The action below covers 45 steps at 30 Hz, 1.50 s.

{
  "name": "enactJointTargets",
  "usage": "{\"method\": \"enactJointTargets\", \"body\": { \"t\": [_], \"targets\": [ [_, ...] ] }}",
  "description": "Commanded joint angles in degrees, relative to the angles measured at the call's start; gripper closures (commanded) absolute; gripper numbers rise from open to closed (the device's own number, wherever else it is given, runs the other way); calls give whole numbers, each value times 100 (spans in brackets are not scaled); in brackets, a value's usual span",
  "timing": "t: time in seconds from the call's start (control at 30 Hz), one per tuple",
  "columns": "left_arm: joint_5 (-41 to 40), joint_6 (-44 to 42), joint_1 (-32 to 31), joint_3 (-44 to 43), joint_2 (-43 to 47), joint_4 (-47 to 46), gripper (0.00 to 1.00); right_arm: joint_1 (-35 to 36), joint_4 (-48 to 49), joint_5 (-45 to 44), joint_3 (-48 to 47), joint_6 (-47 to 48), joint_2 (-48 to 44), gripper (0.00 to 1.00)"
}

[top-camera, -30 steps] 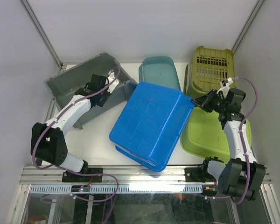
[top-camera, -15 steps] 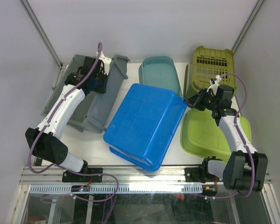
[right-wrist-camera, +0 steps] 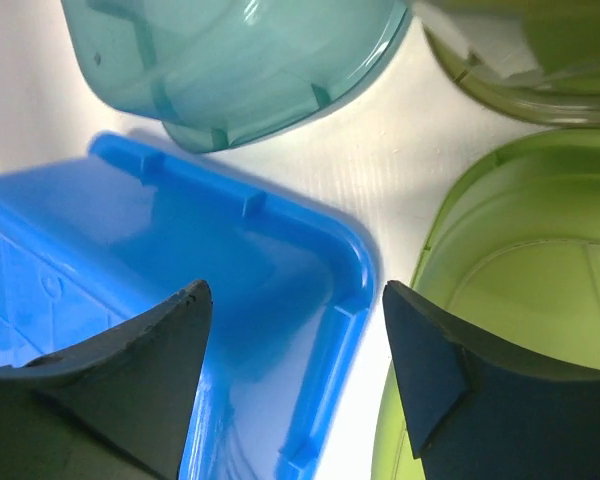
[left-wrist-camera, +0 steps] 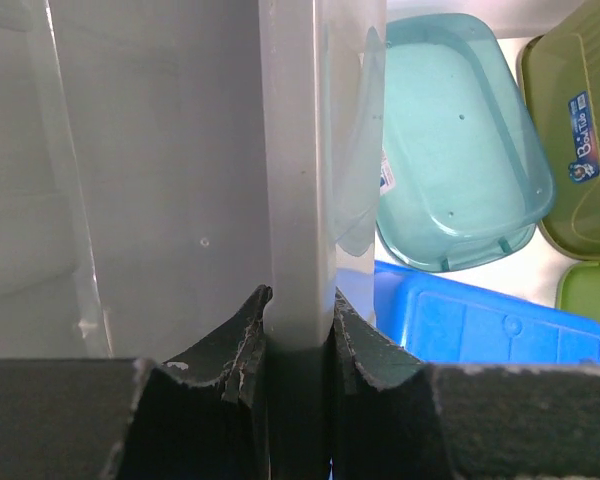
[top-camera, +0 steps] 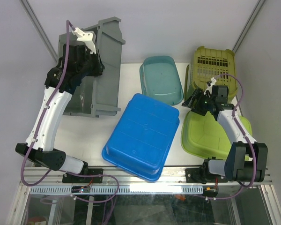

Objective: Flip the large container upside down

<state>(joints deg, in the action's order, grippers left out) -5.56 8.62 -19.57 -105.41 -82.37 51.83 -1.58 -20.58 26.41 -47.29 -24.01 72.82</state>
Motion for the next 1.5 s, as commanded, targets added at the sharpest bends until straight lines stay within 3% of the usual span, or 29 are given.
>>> {"method": "enactJointTargets", "body": {
  "t": [0.0,0.13,0.33,0.5,0.6,0.67,0.8,0.9,1.0,1.1,1.2,1.37,1.47],
  "targets": [
    [-214,146,-41,-222,336,-826,100,120,-412,-940,-650,184,-360,28],
    [-8,402,-38,-254,361,-854,100,279,-551,-1184,-851,153,-1023,27],
    [1017,845,247,-770,272,-888,100,579,-311,-618,-883,-104,-1603,26],
    [3207,1471,1168,-1086,107,-1143,100,611,-37,-92,-860,-364,-1718,25],
    [4604,2209,1872,-841,94,-1740,100,618,-16,76,-900,-417,-1733,25],
    [5659,3112,2377,-168,150,-2673,100,620,-38,99,-936,-406,-1750,25],
    [7024,6486,3212,1704,326,-7069,100,626,-15,127,-975,-394,-1766,25],
    [7125,9560,3534,2689,113,-10585,100,625,11,160,-979,-395,-1702,25],
    [6775,11400,3664,3201,-373,-12973,100,647,88,222,-996,-412,-1645,25],
    [6373,12132,3763,3723,-520,-14087,100,727,292,409,-976,-493,-1570,24],
    [6228,12199,3900,4258,-453,-14353,100,1013,713,589,-909,-782,-1458,25],
    [6155,12777,4133,4770,-748,-15146,100,2125,1662,341,-901,-1239,-1037,24],
    [6299,12761,4288,5090,-964,-15165,100,2804,2162,82,-1064,-1454,-532,24]
  ]
}}
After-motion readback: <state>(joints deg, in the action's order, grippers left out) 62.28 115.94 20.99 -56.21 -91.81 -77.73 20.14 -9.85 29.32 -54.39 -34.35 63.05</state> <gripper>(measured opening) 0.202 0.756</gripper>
